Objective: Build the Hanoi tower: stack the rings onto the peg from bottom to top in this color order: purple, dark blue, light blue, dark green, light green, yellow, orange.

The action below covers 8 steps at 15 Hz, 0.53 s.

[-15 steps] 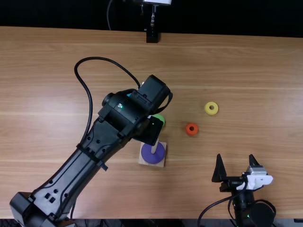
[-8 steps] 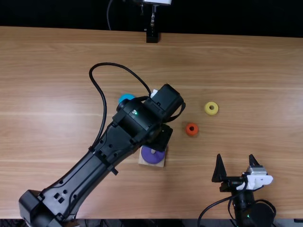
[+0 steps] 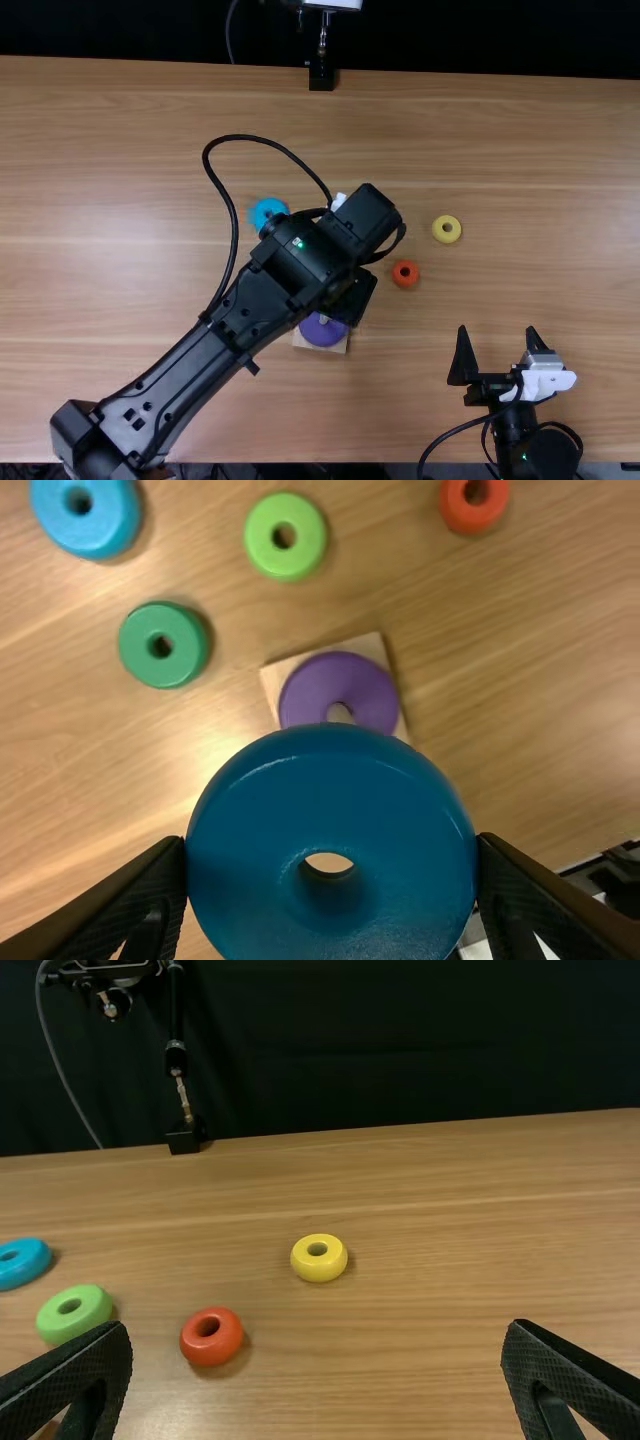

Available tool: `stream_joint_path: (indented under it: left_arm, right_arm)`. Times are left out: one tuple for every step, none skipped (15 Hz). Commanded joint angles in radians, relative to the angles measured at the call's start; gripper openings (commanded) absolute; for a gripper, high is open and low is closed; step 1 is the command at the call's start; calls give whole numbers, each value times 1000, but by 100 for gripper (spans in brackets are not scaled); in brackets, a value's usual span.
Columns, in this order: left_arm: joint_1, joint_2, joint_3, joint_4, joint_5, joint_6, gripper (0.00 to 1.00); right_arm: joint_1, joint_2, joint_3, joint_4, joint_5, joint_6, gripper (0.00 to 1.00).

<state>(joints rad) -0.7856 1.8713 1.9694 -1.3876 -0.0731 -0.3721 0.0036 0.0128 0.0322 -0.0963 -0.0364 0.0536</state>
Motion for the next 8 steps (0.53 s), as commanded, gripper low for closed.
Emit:
stream_joint_path:
  left_arm:
    - [-9,22,59,0,-2,-11,0]
    - [-10,22,69,-2,-2,-11,0]
    - [-10,23,72,0,-2,-13,0]
    - [-10,23,71,0,-2,-27,0]
    - [-10,23,68,0,-2,-40,0]
    - [-10,22,68,0,-2,-40,0]
    - [-10,22,66,0,-2,-42,0]
    - [-10,22,66,0,-2,-42,0]
  right_arm:
    - [-14,-13,-15,-12,0,2,100]
    - [-14,-13,-15,-12,0,2,100]
    - [-14,-13,-15,-12,0,2,100]
    - [-14,-13,-15,-12,0,2,100]
    - [-14,-13,-15,-10,0,2,100]
    - [-14,-13,-15,-12,0,2,100]
    - [-14,-13,-15,-12,0,2,100]
    - [-14,-13,-15,-12,0,2,100]
